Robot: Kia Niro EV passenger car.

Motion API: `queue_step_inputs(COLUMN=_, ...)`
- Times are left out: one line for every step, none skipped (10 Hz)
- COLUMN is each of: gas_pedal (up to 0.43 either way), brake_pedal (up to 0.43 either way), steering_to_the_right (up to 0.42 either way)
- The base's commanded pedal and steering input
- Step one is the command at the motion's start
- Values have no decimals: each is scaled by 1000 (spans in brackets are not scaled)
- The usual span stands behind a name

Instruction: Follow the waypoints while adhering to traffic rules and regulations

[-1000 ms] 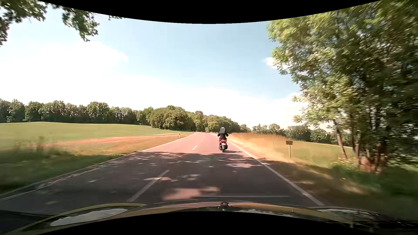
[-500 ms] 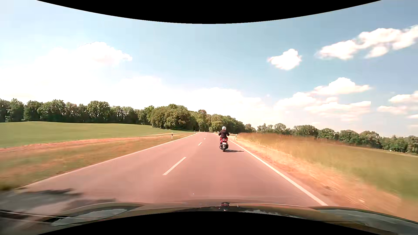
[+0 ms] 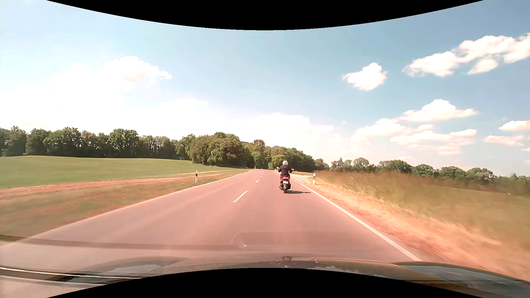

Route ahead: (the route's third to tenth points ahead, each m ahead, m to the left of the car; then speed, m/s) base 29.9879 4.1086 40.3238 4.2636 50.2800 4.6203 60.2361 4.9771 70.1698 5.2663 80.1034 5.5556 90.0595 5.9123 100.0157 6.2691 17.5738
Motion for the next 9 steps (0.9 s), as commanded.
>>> queue_step_inputs(gas_pedal=189, brake_pedal=6, steering_to_the_right=-2)
queue_step_inputs(gas_pedal=197, brake_pedal=6, steering_to_the_right=-2)
queue_step_inputs(gas_pedal=209, brake_pedal=6, steering_to_the_right=-2)
queue_step_inputs(gas_pedal=209, brake_pedal=12, steering_to_the_right=-2)
queue_step_inputs(gas_pedal=209, brake_pedal=6, steering_to_the_right=-2)
queue_step_inputs(gas_pedal=209, brake_pedal=6, steering_to_the_right=-2)
queue_step_inputs(gas_pedal=209, brake_pedal=6, steering_to_the_right=-3)
queue_step_inputs(gas_pedal=209, brake_pedal=6, steering_to_the_right=-2)
queue_step_inputs(gas_pedal=209, brake_pedal=6, steering_to_the_right=-3)
